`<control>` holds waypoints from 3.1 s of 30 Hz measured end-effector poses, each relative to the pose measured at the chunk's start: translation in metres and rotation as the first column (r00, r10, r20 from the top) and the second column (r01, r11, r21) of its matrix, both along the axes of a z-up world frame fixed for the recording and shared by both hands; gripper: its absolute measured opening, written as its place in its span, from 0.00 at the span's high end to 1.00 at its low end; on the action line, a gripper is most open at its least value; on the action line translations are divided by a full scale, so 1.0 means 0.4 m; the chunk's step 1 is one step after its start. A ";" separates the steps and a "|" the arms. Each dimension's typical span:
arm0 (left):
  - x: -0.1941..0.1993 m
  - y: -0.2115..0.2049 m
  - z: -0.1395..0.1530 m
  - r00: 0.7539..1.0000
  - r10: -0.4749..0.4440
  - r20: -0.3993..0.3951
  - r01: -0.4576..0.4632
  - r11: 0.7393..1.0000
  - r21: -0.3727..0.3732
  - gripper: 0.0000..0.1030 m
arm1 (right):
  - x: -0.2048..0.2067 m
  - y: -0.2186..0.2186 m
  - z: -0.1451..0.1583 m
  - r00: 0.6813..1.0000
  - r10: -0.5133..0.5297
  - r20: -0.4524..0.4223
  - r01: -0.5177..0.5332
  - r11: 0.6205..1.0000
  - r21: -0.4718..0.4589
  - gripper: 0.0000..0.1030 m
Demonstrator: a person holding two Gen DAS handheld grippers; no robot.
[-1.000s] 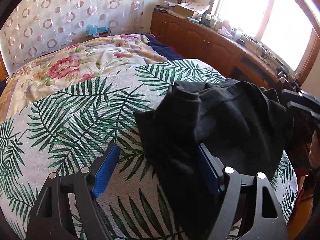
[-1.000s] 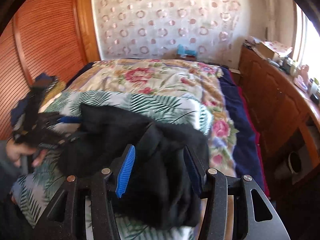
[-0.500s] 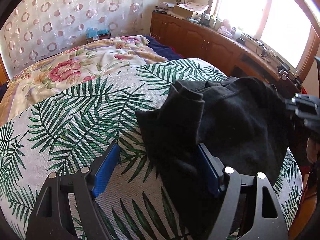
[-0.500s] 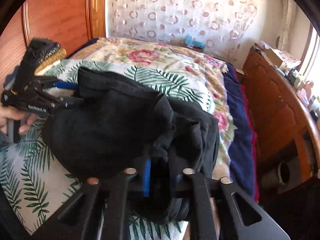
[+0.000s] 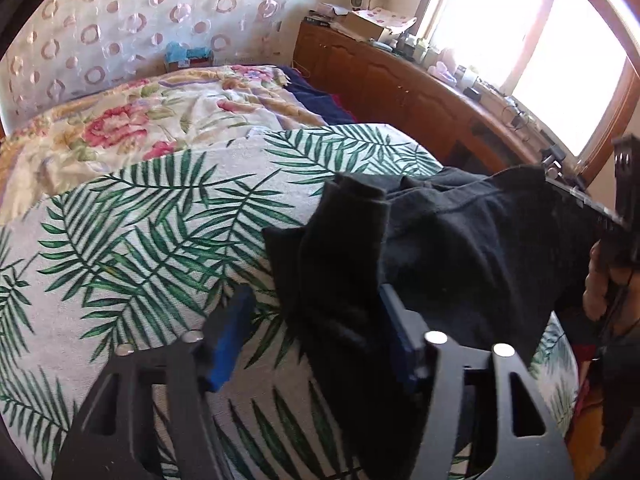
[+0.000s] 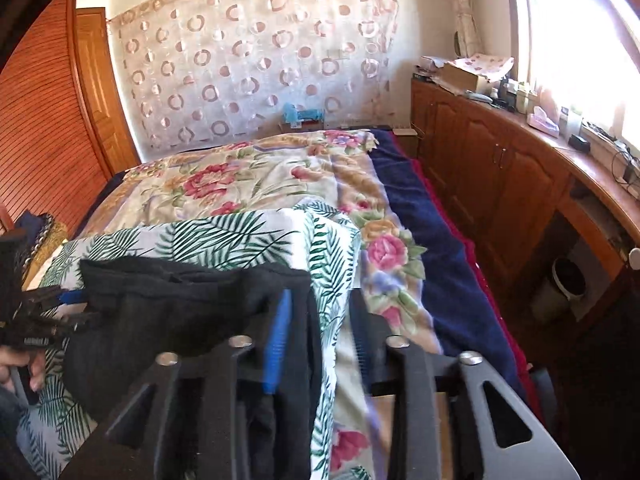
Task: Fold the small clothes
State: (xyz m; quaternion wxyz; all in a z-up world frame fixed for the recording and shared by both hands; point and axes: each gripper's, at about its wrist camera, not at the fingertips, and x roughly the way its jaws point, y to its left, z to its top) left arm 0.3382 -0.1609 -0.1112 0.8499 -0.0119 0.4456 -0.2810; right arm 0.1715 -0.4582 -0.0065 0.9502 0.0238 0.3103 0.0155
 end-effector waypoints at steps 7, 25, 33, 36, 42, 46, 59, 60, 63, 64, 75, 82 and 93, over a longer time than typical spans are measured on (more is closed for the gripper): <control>0.013 -0.025 0.001 0.999 -0.028 -0.034 0.027 0.998 -0.048 0.81 | 0.025 0.044 -0.037 1.000 0.021 -0.010 -0.021 1.000 -0.002 0.50; -0.103 0.131 0.193 0.983 0.045 0.176 -0.030 0.995 -0.090 0.88 | 0.076 0.136 -0.045 0.977 0.208 -0.055 -0.208 0.978 0.018 0.36; -0.083 0.158 0.115 0.989 0.073 0.131 -0.066 0.996 -0.055 0.88 | 0.199 0.131 -0.111 0.961 0.217 -0.172 -0.205 0.975 0.083 0.36; -0.073 0.158 0.099 0.990 0.078 0.121 -0.072 0.996 -0.053 0.88 | 0.199 0.122 -0.088 0.970 0.195 -0.145 -0.186 0.980 0.073 0.36; -0.062 0.156 0.050 0.990 0.089 0.106 -0.088 0.996 -0.012 0.88 | 0.114 0.102 -0.047 0.969 0.215 -0.122 -0.208 0.976 0.066 0.36; -0.057 0.156 0.030 0.990 0.091 0.107 -0.091 0.996 -0.002 0.88 | 0.043 0.131 -0.062 0.958 0.245 -0.148 -0.241 0.970 0.043 0.45; -0.070 0.164 0.015 0.991 0.078 0.112 -0.077 0.997 -0.018 0.88 | 0.038 0.186 -0.110 0.944 0.241 -0.226 -0.283 0.943 -0.175 0.95; -0.070 0.164 0.013 0.991 0.078 0.108 -0.076 0.997 -0.023 0.88 | 0.033 0.179 -0.100 0.953 0.211 -0.218 -0.256 0.944 -0.208 0.95; -0.074 0.164 0.012 0.992 0.071 0.101 -0.068 0.997 -0.036 0.88 | 0.030 0.126 -0.062 0.969 0.174 -0.178 -0.203 0.965 -0.163 0.96; -0.076 0.161 0.014 0.992 0.071 0.106 -0.068 0.997 -0.030 0.88 | 0.030 0.124 -0.057 0.972 0.164 -0.170 -0.193 0.967 -0.169 0.96; -0.075 0.163 0.011 0.993 0.072 0.094 -0.068 0.997 -0.045 0.88 | 0.071 0.099 -0.051 0.983 0.147 -0.113 -0.149 0.989 -0.013 0.52; -0.068 0.170 0.009 0.994 0.071 0.084 -0.067 0.996 -0.052 0.88 | 0.173 0.121 -0.097 0.972 0.184 -0.145 -0.179 0.983 0.047 0.47; -0.073 0.168 0.016 0.994 0.060 0.087 -0.055 0.997 -0.063 0.88 | 0.249 0.102 -0.149 0.952 0.227 -0.207 -0.191 0.965 0.177 0.38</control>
